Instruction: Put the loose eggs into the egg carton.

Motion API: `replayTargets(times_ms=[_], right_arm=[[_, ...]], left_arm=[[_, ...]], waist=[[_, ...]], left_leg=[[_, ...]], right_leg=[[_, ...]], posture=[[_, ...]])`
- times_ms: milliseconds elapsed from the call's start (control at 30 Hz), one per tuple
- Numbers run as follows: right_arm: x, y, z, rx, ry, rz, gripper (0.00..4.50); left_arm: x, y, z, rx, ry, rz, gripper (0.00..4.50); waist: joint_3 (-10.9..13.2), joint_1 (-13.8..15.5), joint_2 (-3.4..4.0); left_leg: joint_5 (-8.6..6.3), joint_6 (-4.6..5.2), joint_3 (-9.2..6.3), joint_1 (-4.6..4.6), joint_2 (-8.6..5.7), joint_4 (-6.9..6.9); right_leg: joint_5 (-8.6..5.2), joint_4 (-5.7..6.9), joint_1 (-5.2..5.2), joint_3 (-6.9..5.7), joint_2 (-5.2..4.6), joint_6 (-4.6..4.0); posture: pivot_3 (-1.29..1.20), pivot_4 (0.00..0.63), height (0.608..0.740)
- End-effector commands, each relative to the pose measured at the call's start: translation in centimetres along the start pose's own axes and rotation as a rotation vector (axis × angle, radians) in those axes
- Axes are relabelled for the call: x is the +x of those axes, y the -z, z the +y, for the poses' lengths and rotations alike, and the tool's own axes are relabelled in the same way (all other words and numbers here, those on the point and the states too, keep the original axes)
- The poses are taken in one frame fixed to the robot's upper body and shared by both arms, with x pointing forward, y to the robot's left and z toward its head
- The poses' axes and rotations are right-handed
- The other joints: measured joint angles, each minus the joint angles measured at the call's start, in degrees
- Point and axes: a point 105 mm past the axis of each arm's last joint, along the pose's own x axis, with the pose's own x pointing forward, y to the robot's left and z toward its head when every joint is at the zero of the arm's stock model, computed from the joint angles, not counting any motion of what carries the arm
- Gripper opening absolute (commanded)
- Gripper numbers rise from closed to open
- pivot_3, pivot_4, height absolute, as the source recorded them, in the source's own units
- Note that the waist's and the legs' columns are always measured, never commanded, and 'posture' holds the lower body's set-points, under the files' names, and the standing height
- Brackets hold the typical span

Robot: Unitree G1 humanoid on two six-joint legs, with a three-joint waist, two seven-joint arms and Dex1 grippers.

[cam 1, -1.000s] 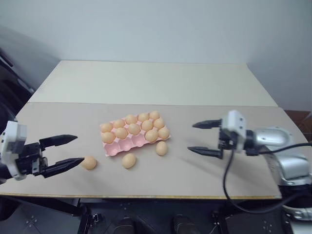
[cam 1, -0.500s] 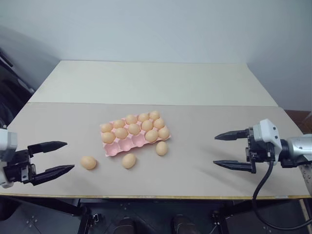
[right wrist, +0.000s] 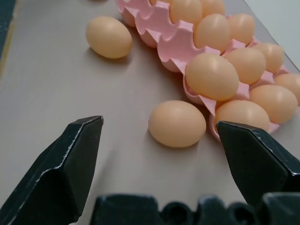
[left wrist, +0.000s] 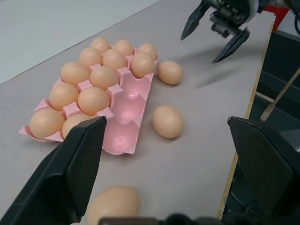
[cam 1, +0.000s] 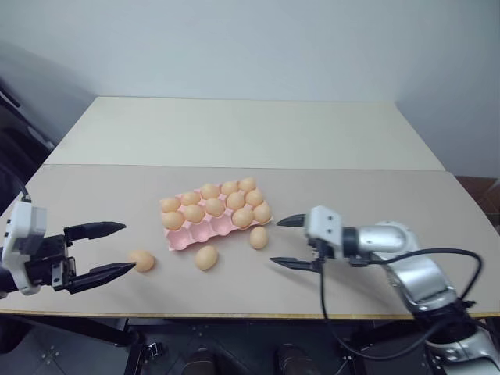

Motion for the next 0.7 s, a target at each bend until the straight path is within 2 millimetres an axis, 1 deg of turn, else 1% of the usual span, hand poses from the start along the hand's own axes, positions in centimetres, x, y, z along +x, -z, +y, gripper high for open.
replayTargets(times_ms=[33,200,267,333,400,433,500,600,700], right_arm=[[1.5,0.0,-0.9,-0.060,0.056,0.031,4.49],[2.8,0.7,-1.1,-0.063,0.058,0.065,4.49],[3.2,0.6,-1.0,-0.059,0.050,0.062,4.13],[3.5,0.5,-0.6,-0.053,0.027,0.052,3.65],[3.6,0.3,-0.3,-0.052,0.016,0.044,2.92],[3.6,0.2,-0.2,-0.049,0.016,0.038,2.70],[3.3,-0.3,-0.3,-0.050,0.019,0.018,2.60],[2.7,-1.7,-0.6,-0.061,0.017,-0.033,2.60],[2.8,-4.3,-1.0,-0.066,0.012,-0.120,2.60]], left_arm=[[0.4,-0.8,-0.2,0.032,0.024,-0.010,4.50],[0.4,-0.8,-0.4,0.037,0.026,-0.004,4.50],[0.5,-0.8,-0.5,0.039,0.026,-0.001,4.50],[0.4,-0.8,-0.6,0.040,0.025,-0.002,4.50],[0.4,-0.9,-0.7,0.043,0.021,0.000,4.50],[0.3,-0.9,-0.7,0.043,0.019,0.000,4.50],[0.3,-0.9,-0.8,0.044,0.015,0.001,4.50],[0.2,-1.0,-0.9,0.046,0.009,0.000,4.50],[0.1,-1.1,-0.9,0.050,-0.001,-0.007,4.50]], waist=[[0.0,0.1,0.00],[0.0,0.3,0.00],[0.0,0.3,0.00],[0.0,0.3,0.00],[0.0,0.2,0.00],[0.0,0.2,0.00],[0.0,0.2,0.00],[0.0,0.2,0.00],[0.0,0.1,0.00]], left_leg=[[0.00,0.00,0.00,-0.01,0.00,0.00],[0.00,0.00,0.00,-0.02,0.00,0.00],[0.00,0.00,0.00,-0.01,0.00,0.00],[0.00,0.00,0.00,0.00,0.00,0.00],[0.00,0.00,0.00,-0.01,0.00,0.00],[0.00,0.00,0.00,-0.01,0.01,0.00],[0.00,0.00,0.00,0.00,0.01,0.00],[0.00,0.00,0.00,0.00,0.01,0.00],[0.00,0.00,-0.01,0.00,0.01,0.00]], right_leg=[[0.00,0.00,-0.01,0.00,0.00,0.00],[0.00,-0.01,-0.01,-0.01,0.00,0.00],[0.00,0.02,-0.01,-0.01,0.00,-0.01],[0.00,0.02,-0.01,-0.01,0.00,-0.01],[0.00,0.01,-0.01,-0.01,0.00,-0.01],[0.00,0.01,-0.01,-0.01,0.00,-0.01],[0.00,0.02,-0.01,-0.01,0.00,-0.01],[0.00,0.02,0.00,-0.01,0.00,-0.01],[0.00,0.01,0.00,-0.01,0.00,-0.01]], posture=[[0.00,0.150,0.740],[0.00,0.150,0.740],[0.00,0.150,0.740],[0.00,0.150,0.740],[0.00,0.150,0.740],[0.00,0.150,0.740],[0.00,0.150,0.740],[0.00,0.150,0.740],[0.00,0.150,0.740]])
